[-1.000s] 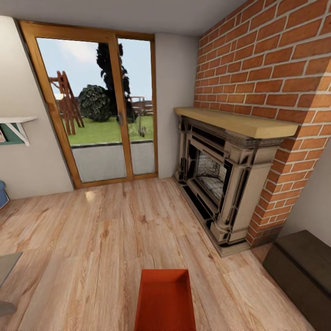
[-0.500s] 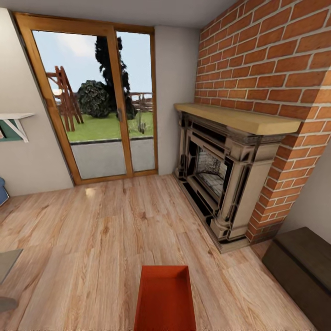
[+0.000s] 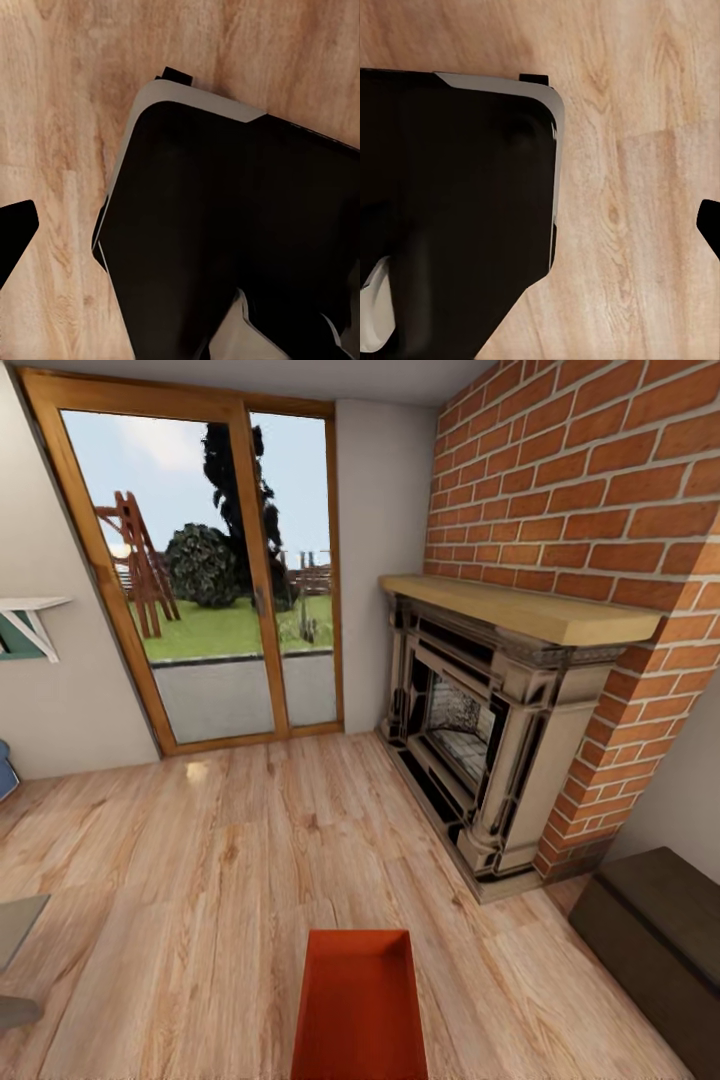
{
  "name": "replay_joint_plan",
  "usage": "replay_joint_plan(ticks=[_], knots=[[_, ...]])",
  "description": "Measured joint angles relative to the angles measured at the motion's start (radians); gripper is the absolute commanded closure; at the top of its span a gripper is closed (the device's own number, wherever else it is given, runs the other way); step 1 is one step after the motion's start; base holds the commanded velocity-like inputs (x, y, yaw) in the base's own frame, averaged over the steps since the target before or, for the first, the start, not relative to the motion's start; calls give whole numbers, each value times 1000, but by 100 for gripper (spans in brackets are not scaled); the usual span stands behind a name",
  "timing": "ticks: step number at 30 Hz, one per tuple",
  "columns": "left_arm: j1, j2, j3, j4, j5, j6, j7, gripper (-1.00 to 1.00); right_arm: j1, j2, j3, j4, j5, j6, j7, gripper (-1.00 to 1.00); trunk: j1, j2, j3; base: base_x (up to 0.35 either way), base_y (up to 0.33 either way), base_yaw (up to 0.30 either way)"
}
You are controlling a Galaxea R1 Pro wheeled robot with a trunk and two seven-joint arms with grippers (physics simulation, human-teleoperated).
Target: Move the two storage containers from the living room to the garage. In the garage, place one container on the floor and stack the other container on top of it (either order is fine).
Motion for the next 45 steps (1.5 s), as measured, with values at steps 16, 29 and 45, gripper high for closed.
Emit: replay_joint_plan(ticks=[16,29,45], knots=[[0,0,0,0,0,1,0,-100,0,2,0,0,0,0,-1,-100,0,0,-26,0,0,0],[0,1,0,0,-1,0,0,-100,0,0,0,0,-1,0,-2,-100,0,0,-46,0,0,0],[-1,0,1,0,-2,0,0,-100,0,0,0,0,-1,0,0,-100,0,0,-72,0,0,0]])
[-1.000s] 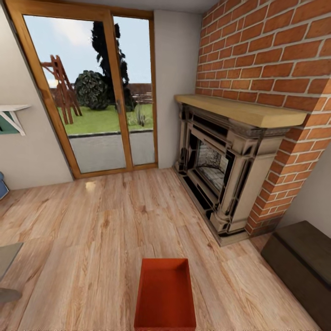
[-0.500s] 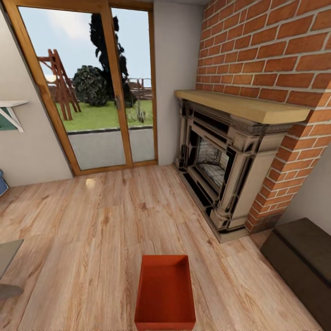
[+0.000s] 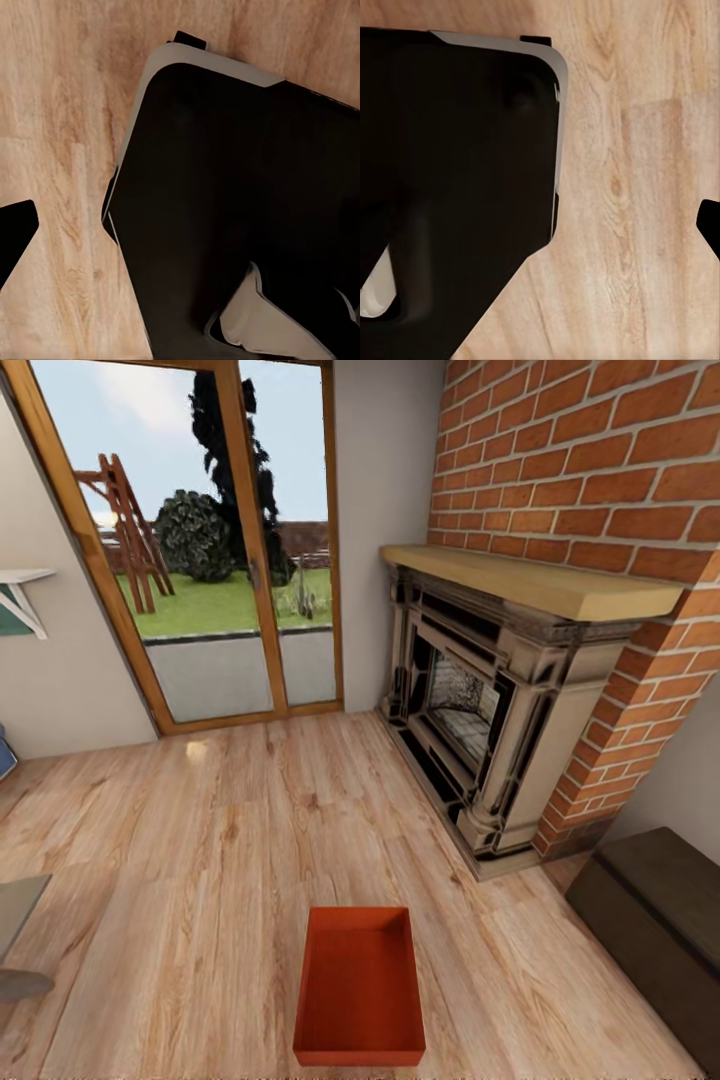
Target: Move the two storage containers from the living room to the garage. In the garage, place one container on the floor and stack the other container on top of it (either order is fine).
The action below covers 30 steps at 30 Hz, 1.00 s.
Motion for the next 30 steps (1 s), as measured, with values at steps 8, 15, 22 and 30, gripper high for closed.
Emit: replay_joint_plan(ticks=[8,15,22,30], knots=[[1,0,0,0,0,0,0,-100,0,0,0,0,0,0,1,-100,0,0,-13,0,0,0],[1,0,0,0,0,1,0,-100,0,0,-1,0,0,1,0,-100,0,0,-24,0,0,0],[0,0,0,0,0,0,0,-100,0,0,0,0,0,0,0,-100,0,0,-35,0,0,0],[1,0,0,0,0,0,0,-100,0,0,-1,0,0,0,-1,-100,0,0,-48,0,0,0]])
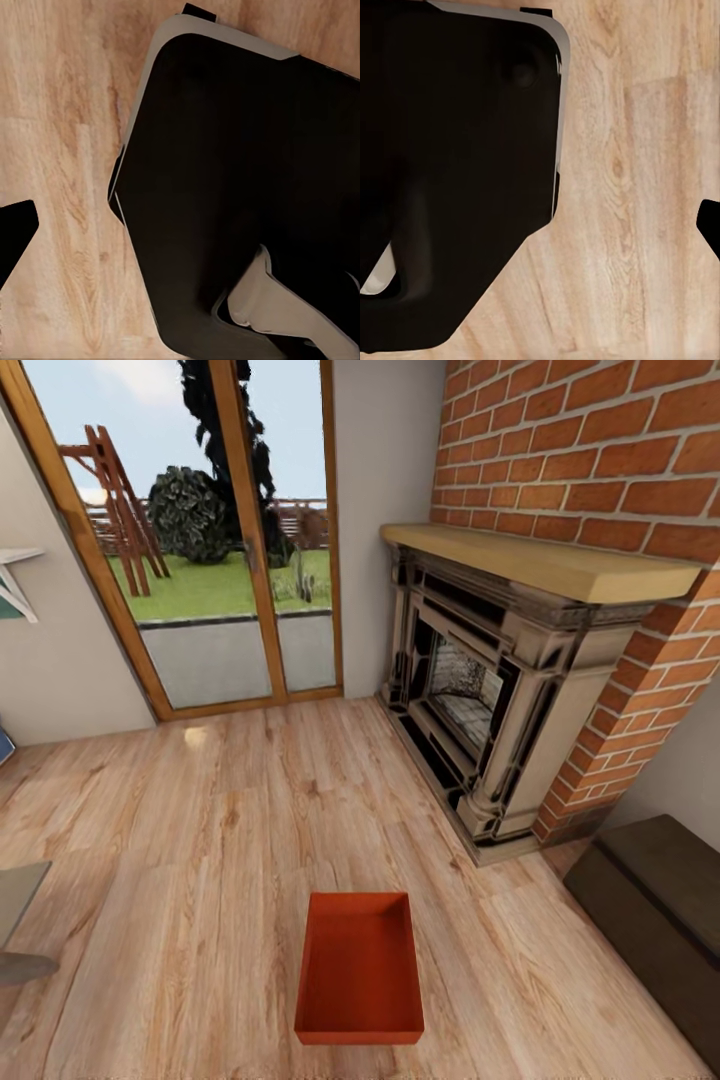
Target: Move the two storage containers from the living room to the garage. In the garage, place one container on the floor and stack the other container on top of it (either order is fine).
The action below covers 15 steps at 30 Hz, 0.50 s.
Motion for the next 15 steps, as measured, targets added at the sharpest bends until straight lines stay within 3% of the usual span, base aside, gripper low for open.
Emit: replay_joint_plan(ticks=[15], knots=[[0,0,0,0,0,0,0,-100,0,0,0,0,0,0,-1,-100,0,0,-24,0,0,0]])
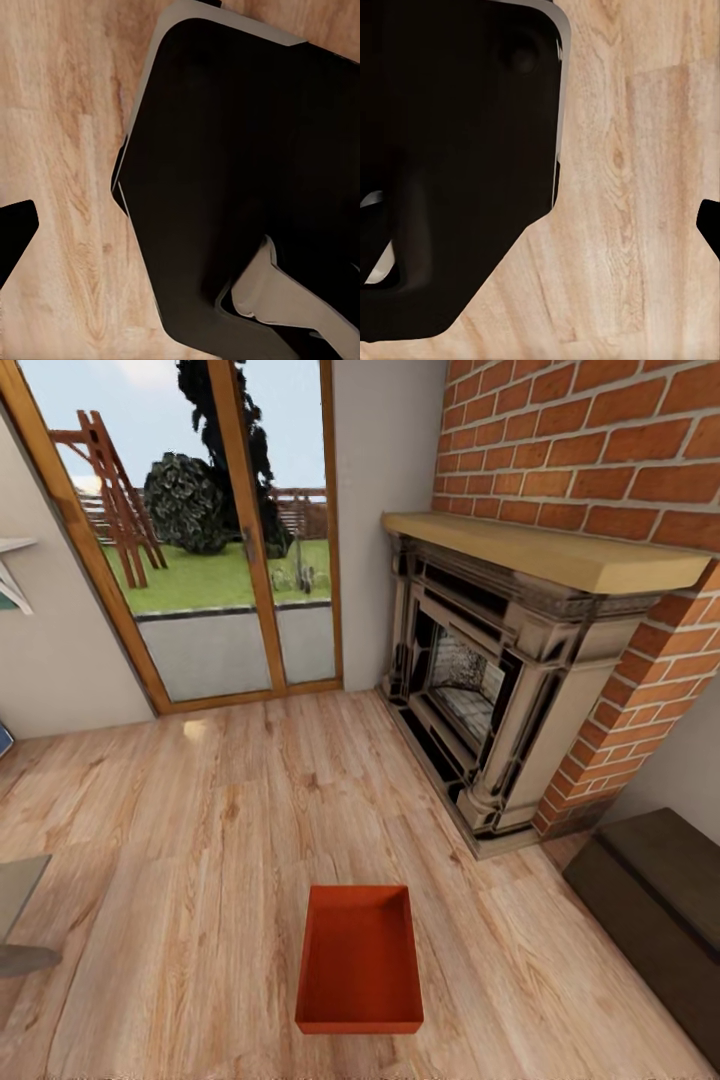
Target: Move the two storage containers from the living room to the garage. In the garage, place one container on the floor and stack the other container on top of it (either order is fine).
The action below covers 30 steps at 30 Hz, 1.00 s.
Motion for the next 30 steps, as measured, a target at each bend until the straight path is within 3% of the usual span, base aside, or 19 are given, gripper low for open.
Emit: replay_joint_plan(ticks=[30], knots=[[-1,0,0,-1,-11,0,0,-100,0,0,1,0,0,0,1,-100,0,0,-48,0,0,0]])
